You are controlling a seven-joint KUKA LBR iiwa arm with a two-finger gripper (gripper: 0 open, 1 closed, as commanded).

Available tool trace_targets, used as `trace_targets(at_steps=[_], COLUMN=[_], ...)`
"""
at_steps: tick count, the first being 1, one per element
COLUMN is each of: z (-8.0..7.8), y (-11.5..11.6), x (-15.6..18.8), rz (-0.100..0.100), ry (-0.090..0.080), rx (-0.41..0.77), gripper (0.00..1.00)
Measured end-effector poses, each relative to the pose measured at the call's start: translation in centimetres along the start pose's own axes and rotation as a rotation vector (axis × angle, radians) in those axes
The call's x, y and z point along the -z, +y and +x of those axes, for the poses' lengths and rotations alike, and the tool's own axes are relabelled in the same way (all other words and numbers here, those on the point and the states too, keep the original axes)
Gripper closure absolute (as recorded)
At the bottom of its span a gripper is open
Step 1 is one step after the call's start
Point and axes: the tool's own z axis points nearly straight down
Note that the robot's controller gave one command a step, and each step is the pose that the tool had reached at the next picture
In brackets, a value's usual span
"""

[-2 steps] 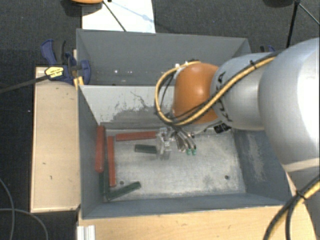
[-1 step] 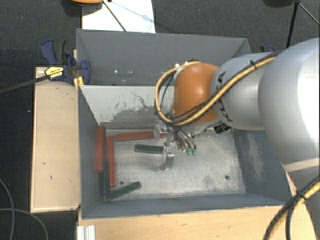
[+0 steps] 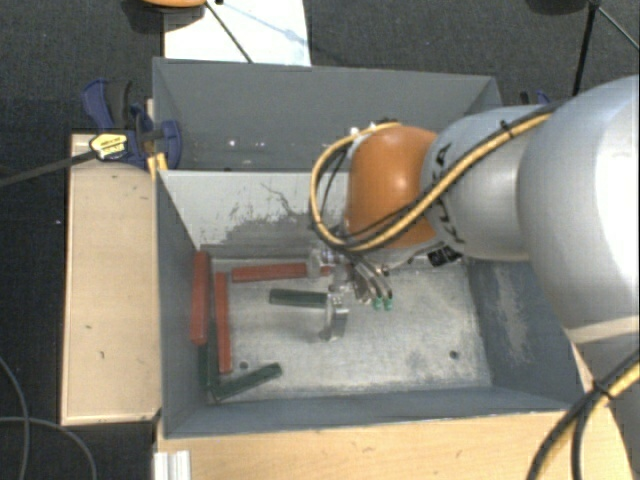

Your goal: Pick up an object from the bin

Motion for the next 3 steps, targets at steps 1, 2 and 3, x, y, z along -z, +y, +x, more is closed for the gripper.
trace_targets(at_steps=[1, 2, 3], z=[-0.1, 1.4, -1.1], y=[0.4, 2.3, 2.3], x=[-0.7, -0.8, -1.5], rz=[0.0, 0.0, 0.0], ry=[0.001, 0.0, -0.002], rx=[-0.032, -0.093, -0.229], gripper=[0.0, 0.0, 1.0])
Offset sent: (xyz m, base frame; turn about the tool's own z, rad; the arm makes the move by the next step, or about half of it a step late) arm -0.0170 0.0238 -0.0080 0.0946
